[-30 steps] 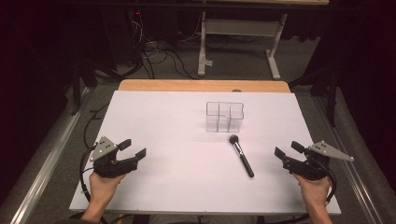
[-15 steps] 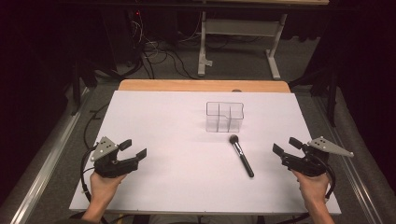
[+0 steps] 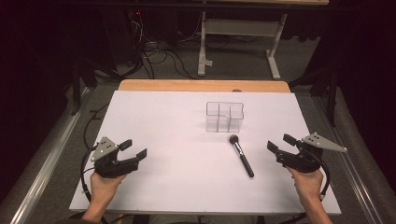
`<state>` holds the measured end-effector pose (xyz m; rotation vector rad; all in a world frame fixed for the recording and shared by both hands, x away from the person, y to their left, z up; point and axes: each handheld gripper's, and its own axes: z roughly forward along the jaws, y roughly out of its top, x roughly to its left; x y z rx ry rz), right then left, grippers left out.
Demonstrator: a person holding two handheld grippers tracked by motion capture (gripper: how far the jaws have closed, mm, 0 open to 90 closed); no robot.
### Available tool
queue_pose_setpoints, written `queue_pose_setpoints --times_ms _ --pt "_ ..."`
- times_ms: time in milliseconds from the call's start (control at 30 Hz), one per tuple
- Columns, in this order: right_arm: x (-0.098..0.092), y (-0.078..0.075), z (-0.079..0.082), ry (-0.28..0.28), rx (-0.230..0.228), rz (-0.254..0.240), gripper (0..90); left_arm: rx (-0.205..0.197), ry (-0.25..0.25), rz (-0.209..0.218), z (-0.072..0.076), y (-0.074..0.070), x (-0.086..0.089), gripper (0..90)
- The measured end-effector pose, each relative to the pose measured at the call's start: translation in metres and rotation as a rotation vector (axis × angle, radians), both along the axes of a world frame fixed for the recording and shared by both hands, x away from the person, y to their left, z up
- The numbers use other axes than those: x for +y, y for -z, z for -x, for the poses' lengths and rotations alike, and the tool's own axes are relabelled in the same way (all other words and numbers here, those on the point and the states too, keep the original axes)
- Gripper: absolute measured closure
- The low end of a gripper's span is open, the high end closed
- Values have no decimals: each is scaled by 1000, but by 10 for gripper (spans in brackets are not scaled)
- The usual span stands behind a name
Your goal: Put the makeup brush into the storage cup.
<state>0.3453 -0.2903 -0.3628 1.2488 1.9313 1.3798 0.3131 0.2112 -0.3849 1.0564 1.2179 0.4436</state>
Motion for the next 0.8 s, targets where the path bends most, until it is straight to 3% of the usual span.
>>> queue_pose_setpoints --times_ms 800 --pt "26 -7 -11 -53 -19 14 261 2 6 -6 0 1 -1 295"
